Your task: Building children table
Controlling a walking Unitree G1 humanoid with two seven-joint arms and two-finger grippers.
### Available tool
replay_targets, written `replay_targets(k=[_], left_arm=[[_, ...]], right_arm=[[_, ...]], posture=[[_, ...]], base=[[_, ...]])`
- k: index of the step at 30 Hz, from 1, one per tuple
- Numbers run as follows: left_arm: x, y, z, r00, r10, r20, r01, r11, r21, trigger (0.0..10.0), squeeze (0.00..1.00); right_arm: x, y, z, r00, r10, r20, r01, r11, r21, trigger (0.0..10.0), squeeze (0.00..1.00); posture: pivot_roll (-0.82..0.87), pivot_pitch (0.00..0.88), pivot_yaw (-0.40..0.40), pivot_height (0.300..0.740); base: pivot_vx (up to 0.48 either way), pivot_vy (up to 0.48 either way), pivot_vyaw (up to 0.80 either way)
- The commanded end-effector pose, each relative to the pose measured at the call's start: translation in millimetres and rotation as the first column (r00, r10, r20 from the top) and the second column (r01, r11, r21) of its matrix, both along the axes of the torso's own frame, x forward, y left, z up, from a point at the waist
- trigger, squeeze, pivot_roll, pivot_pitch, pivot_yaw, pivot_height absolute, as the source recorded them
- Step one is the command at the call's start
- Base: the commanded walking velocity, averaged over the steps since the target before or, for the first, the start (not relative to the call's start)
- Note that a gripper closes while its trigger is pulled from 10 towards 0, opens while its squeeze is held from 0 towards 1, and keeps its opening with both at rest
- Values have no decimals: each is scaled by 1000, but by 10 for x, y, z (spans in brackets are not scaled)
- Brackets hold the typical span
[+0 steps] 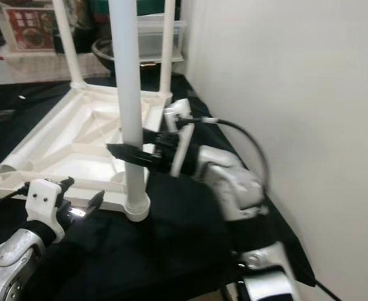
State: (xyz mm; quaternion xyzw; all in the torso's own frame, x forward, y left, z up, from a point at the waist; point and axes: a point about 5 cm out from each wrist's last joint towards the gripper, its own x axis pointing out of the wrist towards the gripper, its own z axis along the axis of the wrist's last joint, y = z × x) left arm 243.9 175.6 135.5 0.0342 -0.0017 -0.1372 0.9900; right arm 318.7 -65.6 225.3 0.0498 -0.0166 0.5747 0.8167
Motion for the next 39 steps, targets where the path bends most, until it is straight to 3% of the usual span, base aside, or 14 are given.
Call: replay_targets(k=[1, 3, 7, 8, 9, 11, 12, 20, 21, 25, 29, 34, 38, 39], left_arm=[[-20, 15, -14, 1000, 13, -10, -13, 1000, -5, 10000, 0], [-29, 26, -12, 1000, 19, -10, -19, 1000, -3, 10000, 0], [-29, 26, -12, 1000, 19, -10, -19, 1000, -3, 10000, 0], [-54, 50, -15, 1000, 22, -14, -22, 1000, 0, 10000, 0], [-57, 55, -16, 1000, 20, -17, -20, 1000, 0, 10000, 0], [-56, 56, -16, 1000, 19, -18, -19, 1000, 0, 10000, 0], [-52, 57, -17, 1000, 18, -19, -18, 1000, -1, 10000, 0], [-33, 48, -20, 1000, 9, -21, -9, 1000, -2, 10000, 0], [-21, 39, -22, 1000, 2, -22, -2, 1000, -4, 10000, 0], [-3, 27, -25, 1000, -3, -22, 3, 1000, -4, 10000, 0], [-9, 36, -25, 1000, 11, -15, -11, 1000, -2, 10000, 0], [-26, 45, -27, 1000, 24, -12, -24, 1000, -1, 10000, 0], [-47, 62, -26, 999, 32, -13, -32, 1000, -1, 10000, 0], [-51, 64, -25, 999, 32, -14, -32, 999, -1, 10000, 0]], right_arm=[[351, -136, -309, 868, -475, -142, 464, 880, -106, 0, 0], [486, -429, -547, 559, -807, -192, 781, 590, -204, 0, 0], [486, -429, -547, 559, -807, -192, 781, 590, -204, 0, 0], [235, -948, -997, 37, -986, -162, 922, 96, -375, 0, 0], [75, -1090, -1066, -36, -992, -123, 920, 15, -392, 0, 0], [-36, -1166, -1090, -59, -993, -100, 914, -14, -404, 0, 0], [-86, -1171, -1083, -41, -991, -127, 916, 14, -400, 10000, 0], [-13, -731, -862, 353, -875, -330, 876, 433, -211, 10000, 0], [-16, -441, -602, 663, -641, -386, 687, 726, -27, 10000, 1000], [-161, -170, -158, 969, -111, -223, 149, 975, 164, 10000, 0], [-233, -40, -260, 966, 199, -167, -179, 976, 128, 0, 0], [-40, 85, -537, 969, -21, -245, 33, 998, 48, 0, 0], [386, -141, -756, 681, -683, -263, 666, 727, -166, 0, 0], [425, -510, -907, 332, -920, -208, 883, 381, -274, 0, 0]], posture=[[108, 0, -87, 740], [110, 0, -87, 740], [110, 0, -87, 740], [103, 0, -74, 740], [96, 0, -69, 740], [96, 0, -69, 740], [81, 0, -59, 740], [59, 0, -46, 740], [64, 0, -47, 740], [79, 0, -59, 740], [111, 0, -87, 740], [132, 0, -102, 740], [127, 0, -95, 740], [125, 0, -93, 740]], base=[[0, 0, 0], [0, 0, 0], [0, 0, 0], [0, 0, 0], [0, 0, 0], [0, 0, 0], [0, 0, 0], [0, 0, 0], [0, 0, 0], [0, 0, 0], [0, 0, 0], [0, 0, 0], [0, 0, 0], [0, 0, 0]])
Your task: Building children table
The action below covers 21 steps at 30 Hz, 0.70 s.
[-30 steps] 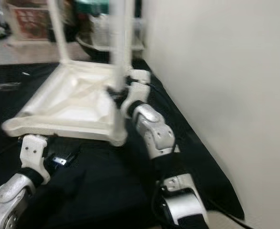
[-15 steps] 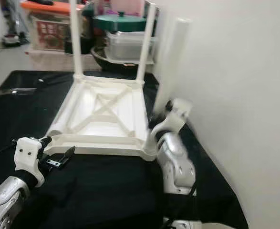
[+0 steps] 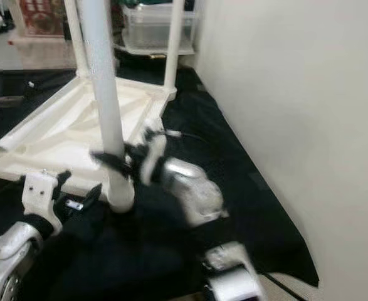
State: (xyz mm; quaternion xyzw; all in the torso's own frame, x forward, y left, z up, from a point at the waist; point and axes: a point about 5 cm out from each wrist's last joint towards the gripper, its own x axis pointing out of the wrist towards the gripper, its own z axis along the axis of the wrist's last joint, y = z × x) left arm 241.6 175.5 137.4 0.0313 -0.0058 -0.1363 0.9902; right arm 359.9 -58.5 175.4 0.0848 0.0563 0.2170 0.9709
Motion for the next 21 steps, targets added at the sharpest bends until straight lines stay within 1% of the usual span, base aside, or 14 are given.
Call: replay_targets(k=[1, 2, 4, 5, 8, 13, 14, 15, 16, 17, 18, 19, 20, 21], left_arm=[[-29, 62, -43, 999, 28, -22, -28, 1000, 6, 10000, 0], [-29, 59, -42, 999, 26, -23, -26, 1000, 5, 10000, 0], [-29, 56, -41, 999, 24, -24, -24, 1000, 5, 10000, 0], [-29, 56, -41, 999, 24, -24, -24, 1000, 5, 10000, 0], [-20, 46, -45, 999, 11, -31, -11, 1000, 7, 10000, 0], [-11, 41, -44, 999, 5, -33, -5, 1000, 8, 10000, 0], [-6, 38, -42, 999, 3, -32, -3, 1000, 7, 10000, 0], [-6, 38, -42, 999, 3, -32, -3, 1000, 7, 10000, 0], [-1, 34, -42, 999, 2, -32, -2, 1000, 6, 10000, 0], [-1, 34, -42, 999, 2, -32, -2, 1000, 6, 10000, 0], [3, 38, -44, 999, 1, -32, -1, 1000, 6, 10000, 0], [3, 38, -44, 999, 1, -32, -1, 1000, 6, 10000, 0], [6, 46, -46, 999, 2, -32, -1, 1000, 6, 10000, 0], [4, 56, -48, 999, 3, -32, -3, 1000, 6, 10000, 0]], right_arm=[[-74, -904, -552, 763, -625, -164, 598, 779, -187, 0, 0], [-163, -1099, -626, 678, -717, -161, 680, 695, -233, 0, 0], [-284, -1215, -683, 647, -746, -155, 699, 662, -269, 0, 0], [-284, -1215, -683, 647, -746, -155, 699, 662, -269, 0, 0], [-634, -1401, -745, 664, -742, -92, 659, 639, -396, 0, 0], [-750, -1434, -824, 703, -697, -141, 580, 676, -455, 0, 0], [-707, -1328, -755, 771, -620, -145, 529, 751, -396, 10000, 0], [-707, -1328, -755, 771, -620, -145, 529, 751, -396, 10000, 0], [-614, -1189, -605, 842, -525, -121, 479, 833, -278, 10000, 1000], [-614, -1189, -605, 842, -525, -121, 479, 833, -278, 10000, 1000], [-408, -1008, -307, 919, -393, -32, 386, 914, -125, 10000, 1000], [-408, -1008, -307, 919, -393, -32, 386, 914, -125, 10000, 1000], [-263, -862, -59, 964, -263, 41, 264, 965, -7, 10000, 0], [-167, -785, 113, 975, -202, 89, 199, 979, 49, 10000, 0]], posture=[[122, 0, -89, 740], [119, 0, -86, 740], [102, 0, -75, 740], [102, 0, -75, 740], [64, 0, -57, 740], [54, 0, -52, 740], [49, 0, -48, 740], [49, 0, -48, 740], [52, 0, -49, 740], [52, 0, -49, 740], [72, 0, -57, 740], [72, 0, -57, 740], [80, 0, -61, 740], [80, 0, -61, 740]], base=[[0, 0, 0], [0, 0, 0], [0, 0, 0], [0, 0, 0], [0, 0, 0], [0, 0, 0], [0, 0, 0], [0, 0, 0], [0, 0, 0], [0, 0, 0], [0, 0, 0], [0, 0, 0], [0, 0, 0], [0, 0, 0]])
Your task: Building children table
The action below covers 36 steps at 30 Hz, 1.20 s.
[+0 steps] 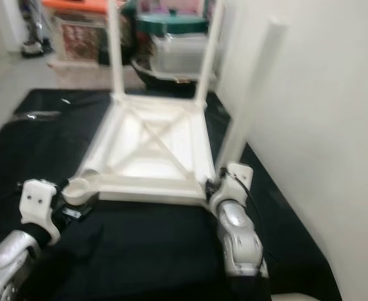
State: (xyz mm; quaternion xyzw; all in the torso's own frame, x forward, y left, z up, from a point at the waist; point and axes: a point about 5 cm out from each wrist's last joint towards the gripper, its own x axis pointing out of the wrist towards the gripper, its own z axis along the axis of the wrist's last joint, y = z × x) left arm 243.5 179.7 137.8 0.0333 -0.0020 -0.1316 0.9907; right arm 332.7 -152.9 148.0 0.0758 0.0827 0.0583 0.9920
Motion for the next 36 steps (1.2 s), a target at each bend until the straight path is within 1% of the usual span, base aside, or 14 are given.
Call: replay_targets(k=[1, 9, 12, 16, 18, 21, 24, 25, 27, 28, 29, 33, 34, 36], left_arm=[[-17, 22, -52, 1000, -3, -25, 3, 1000, 1, 10000, 0], [-16, 39, -50, 1000, 11, -21, -11, 1000, 7, 10000, 0], [-20, 47, -49, 1000, 17, -19, -17, 1000, 10, 10000, 0], [-22, 45, -48, 1000, 19, -18, -18, 1000, 11, 10000, 0], [-38, 47, -45, 1000, 20, -17, -20, 1000, 12, 10000, 0], [-48, 49, -44, 1000, 17, -19, -17, 1000, 10, 10000, 0], [-44, 47, -46, 1000, 12, -22, -12, 1000, 10, 10000, 0], [-44, 47, -46, 1000, 12, -22, -12, 1000, 10, 10000, 0], [-30, 34, -49, 1000, -8, -30, 9, 1000, 8, 10000, 0], [-24, 28, -50, 999, -16, -33, 17, 1000, 6, 10000, 0], [-18, 23, -50, 999, -24, -34, 24, 1000, 5, 10000, 0], [-12, 17, -50, 999, -29, -35, 29, 1000, 4, 10000, 0], [-7, 14, -50, 999, -30, -33, 30, 1000, 2, 10000, 0], [-2, 11, -48, 999, -26, -29, 26, 1000, 2, 10000, 0]], right_arm=[[196, 202, 515, 955, 194, 223, -214, 974, 72, 10000, 0], [152, 332, 504, 757, 613, 225, -624, 781, -31, 10000, 0], [79, 459, 435, 657, 713, 244, -734, 679, -8, 0, 0], [71, 509, 387, 646, 721, 252, -747, 664, 15, 0, 0], [286, 58, -117, 999, -25, -47, 25, 1000, -19, 0, 0], [27, -402, -422, 831, -547, -105, 527, 833, -166, 0, 0], [-101, -421, -452, 812, -575, -103, 555, 815, -167, 0, 0], [-101, -421, -452, 812, -575, -103, 555, 815, -167, 0, 0], [-131, -87, -273, 952, -308, -6, 307, 950, -54, 10000, 0], [-134, 73, -165, 984, -166, 60, 167, 986, -12, 10000, 0], [-133, 218, 0, 988, -15, 154, 8, 999, 47, 10000, 1000], [-137, 414, 240, 947, 201, 250, -234, 966, 108, 10000, 1000], [-146, 507, 409, 874, 380, 304, -428, 897, 109, 10000, 0], [-138, 543, 530, 774, 542, 326, -594, 801, 79, 10000, 0]], posture=[[89, 0, -67, 740], [117, 0, -85, 740], [125, 0, -93, 740], [129, 0, -97, 740], [123, 0, -87, 740], [115, 0, -76, 740], [91, 0, -55, 740], [91, 0, -55, 740], [65, 0, -33, 740], [65, 0, -33, 740], [44, 0, -21, 740], [46, 0, -25, 740], [50, 0, -31, 740], [59, 0, -36, 740]], base=[[0, 0, 0], [0, 0, 0], [0, 0, 0], [0, 0, 0], [0, 0, 0], [0, 0, 0], [0, 0, 0], [0, 0, 0], [0, 0, 0], [0, 0, 0], [0, 0, 0], [0, 0, 0], [0, 0, 0], [0, 0, 0]])
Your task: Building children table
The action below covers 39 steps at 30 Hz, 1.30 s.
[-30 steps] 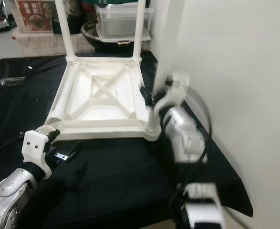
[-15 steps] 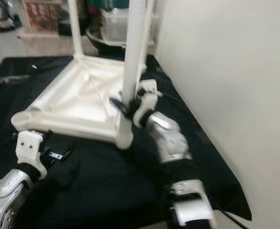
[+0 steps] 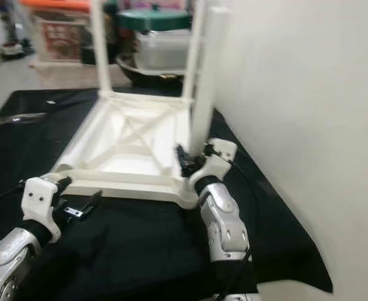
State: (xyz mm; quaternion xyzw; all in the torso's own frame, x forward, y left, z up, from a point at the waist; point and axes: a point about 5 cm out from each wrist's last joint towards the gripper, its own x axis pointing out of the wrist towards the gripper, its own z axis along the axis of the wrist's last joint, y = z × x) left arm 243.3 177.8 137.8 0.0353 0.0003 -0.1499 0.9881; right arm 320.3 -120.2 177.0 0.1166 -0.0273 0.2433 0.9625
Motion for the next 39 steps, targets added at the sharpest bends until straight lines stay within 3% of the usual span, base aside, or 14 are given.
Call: replay_targets(k=[1, 4, 6, 12, 20, 22, 23, 24, 27, 28, 29, 37, 38, 39], left_arm=[[4, 32, -48, 1000, 15, -21, -15, 1000, -1, 10000, 0], [7, 35, -50, 1000, 18, -19, -18, 1000, -1, 10000, 0], [6, 38, -52, 1000, 22, -18, -23, 1000, -1, 10000, 0], [-33, 64, -56, 999, 41, -16, -41, 999, 2, 10000, 0], [-38, 63, -63, 999, 33, -22, -33, 999, 2, 10000, 0], [-32, 61, -64, 999, 29, -25, -29, 1000, 1, 10000, 0], [-9, 50, -64, 999, 19, -29, -19, 1000, -5, 10000, 0], [1, 42, -64, 999, 14, -30, -14, 1000, -7, 10000, 0], [10, 37, -61, 1000, 11, -29, -11, 1000, -10, 10000, 0], [13, 34, -56, 1000, 9, -27, -10, 1000, -12, 10000, 0], [19, 30, -53, 1000, 10, -24, -10, 1000, -14, 10000, 0], [22, 36, -42, 1000, 21, -15, -21, 1000, -17, 10000, 0], [14, 46, -39, 1000, 28, -12, -28, 999, -16, 10000, 0], [8, 53, -37, 999, 32, -11, -32, 999, -15, 10000, 0]], right_arm=[[18, 224, 287, 905, 418, 78, -420, 907, 10, 10000, 0], [41, 209, 300, 872, 483, 76, -485, 874, 5, 10000, 0], [115, 261, 74, 836, 549, 16, -549, 836, -22, 0, 0], [456, 109, -359, 965, -184, -185, 155, 975, -160, 0, 0], [66, -701, -728, 495, -833, -247, 765, 553, -330, 0, 0], [21, -612, -735, 564, -778, -277, 724, 627, -288, 0, 0], [38, -251, -550, 822, -523, -226, 506, 852, -133, 10000, 0], [34, -50, -402, 926, -326, -190, 332, 943, 1, 10000, 969], [15, 138, -201, 990, -85, -110, 95, 992, 87, 10000, 1000], [-30, 262, -29, 992, 121, -47, -115, 986, 120, 10000, 1000], [-63, 314, 102, 966, 257, 14, -257, 960, 108, 10000, 0], [-9, 288, 263, 886, 458, 73, -459, 888, 0, 10000, 0], [147, 302, 253, 922, 377, 88, -379, 925, 5, 0, 0], [244, 330, 236, 944, 315, 95, -318, 948, 13, 0, 0]], posture=[[66, 0, -45, 740], [66, 0, -47, 740], [87, 0, -62, 740], [95, 0, -69, 740], [66, 0, -40, 740], [54, 0, -30, 740], [33, 0, -14, 740], [29, 0, -15, 740], [33, 0, -21, 740], [33, 0, -22, 740], [36, 0, -27, 740], [58, 0, -50, 740], [79, 0, -66, 740], [79, 0, -66, 740]], base=[[0, 0, 0], [0, 0, 0], [0, 0, 0], [0, 0, 0], [0, 0, 0], [0, 0, 0], [0, 0, 0], [0, 0, 0], [0, 0, 0], [0, 0, 0], [0, 0, 0], [0, 0, 0], [0, 0, 0], [0, 0, 0]])
